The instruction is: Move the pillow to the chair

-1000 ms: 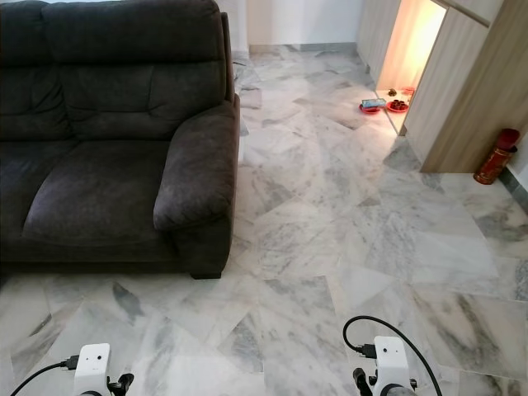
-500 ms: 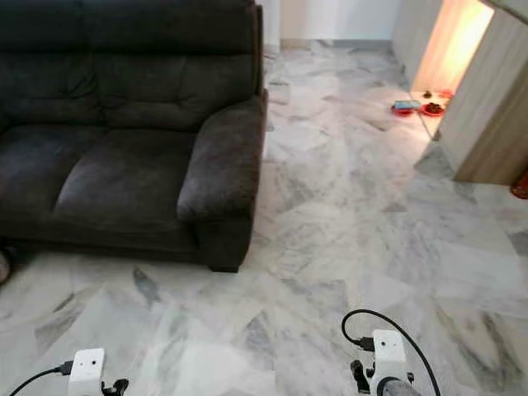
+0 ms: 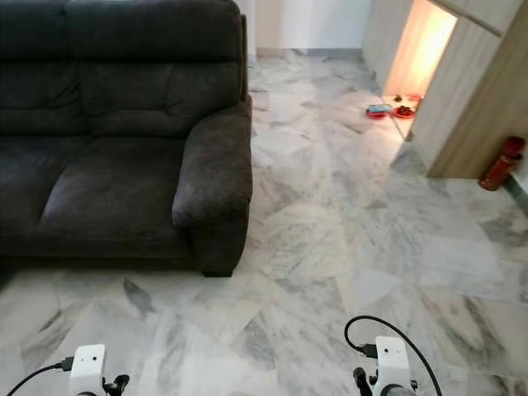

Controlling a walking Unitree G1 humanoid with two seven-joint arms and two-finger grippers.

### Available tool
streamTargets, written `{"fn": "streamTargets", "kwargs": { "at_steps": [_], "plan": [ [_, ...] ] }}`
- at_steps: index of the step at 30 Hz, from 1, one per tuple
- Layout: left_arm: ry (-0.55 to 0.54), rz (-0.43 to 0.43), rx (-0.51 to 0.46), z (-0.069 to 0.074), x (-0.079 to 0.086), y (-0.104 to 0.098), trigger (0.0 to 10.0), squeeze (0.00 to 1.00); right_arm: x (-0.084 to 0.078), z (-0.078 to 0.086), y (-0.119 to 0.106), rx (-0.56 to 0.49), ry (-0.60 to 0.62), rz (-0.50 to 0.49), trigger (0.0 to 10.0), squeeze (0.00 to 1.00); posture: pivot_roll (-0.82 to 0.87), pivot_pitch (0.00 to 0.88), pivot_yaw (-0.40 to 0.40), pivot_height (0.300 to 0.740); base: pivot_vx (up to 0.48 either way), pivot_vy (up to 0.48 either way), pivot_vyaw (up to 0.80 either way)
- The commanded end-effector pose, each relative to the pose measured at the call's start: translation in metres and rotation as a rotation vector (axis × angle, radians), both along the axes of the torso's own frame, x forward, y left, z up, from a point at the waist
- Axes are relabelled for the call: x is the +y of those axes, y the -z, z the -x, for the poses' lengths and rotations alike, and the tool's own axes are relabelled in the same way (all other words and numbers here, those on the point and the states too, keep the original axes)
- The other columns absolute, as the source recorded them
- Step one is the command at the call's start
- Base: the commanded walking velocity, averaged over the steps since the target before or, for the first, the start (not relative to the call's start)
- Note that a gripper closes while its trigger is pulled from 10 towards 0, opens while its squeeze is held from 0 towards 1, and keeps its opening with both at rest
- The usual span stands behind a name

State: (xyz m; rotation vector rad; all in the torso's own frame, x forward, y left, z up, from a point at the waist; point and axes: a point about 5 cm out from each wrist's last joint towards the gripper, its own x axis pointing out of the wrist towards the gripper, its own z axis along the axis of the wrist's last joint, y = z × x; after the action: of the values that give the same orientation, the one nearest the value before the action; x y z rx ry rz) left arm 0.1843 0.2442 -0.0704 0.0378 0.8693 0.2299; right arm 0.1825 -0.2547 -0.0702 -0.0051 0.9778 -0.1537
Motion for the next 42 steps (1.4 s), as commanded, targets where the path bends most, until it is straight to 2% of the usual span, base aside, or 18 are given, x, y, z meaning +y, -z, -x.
{"fn": "streamTargets", "kwargs": {
  "at_steps": [1, 19, 25, 32, 42],
  "plan": [
    [-0.013, 0.01, 0.018, 0.004, 0.0001, 0.0023, 10.0, 0.0, -0.0015, 0.0014, 0.0002, 0.003, 0.008, -0.001, 10.0, 0.0, -0.01, 0.043, 0.029, 0.74, 0.0, 0.259, 0.0],
    [-0.004, 0.007, 0.019, 0.0026, 0.0015, 0.0013, 10.0, 0.0, 0.0012, -0.0007, -0.0002, -0.009, -0.009, -0.01, 10.0, 0.0, -0.01, 0.055, 0.036, 0.74, 0.0, 0.26, 0.0],
    [0.0, 0.007, 0.02, 0.0022, 0.0007, 0.0014, 10.0, 0.0, 0.0009, -0.0008, -0.0003, -0.011, -0.004, -0.016, 10.0, 0.0, -0.01, 0.055, 0.033, 0.74, 0.0, 0.257, 0.67],
    [0.0, 0.009, 0.019, 0.0021, 0.0, 0.0015, 10.0, 0.0, 0.0005, -0.0008, -0.0004, -0.011, -0.005, -0.016, 10.0, 0.0, -0.01, 0.052, 0.03, 0.74, 0.0, 0.26, 0.0],
    [0.005, 0.012, 0.02, 0.002, -0.0008, 0.0017, 10.0, 0.0, 0.0006, -0.0006, -0.0004, -0.015, 0.0, -0.024, 10.0, 0.0, -0.01, 0.041, 0.029, 0.74, 0.0, 0.259, 0.38]
  ]
}}
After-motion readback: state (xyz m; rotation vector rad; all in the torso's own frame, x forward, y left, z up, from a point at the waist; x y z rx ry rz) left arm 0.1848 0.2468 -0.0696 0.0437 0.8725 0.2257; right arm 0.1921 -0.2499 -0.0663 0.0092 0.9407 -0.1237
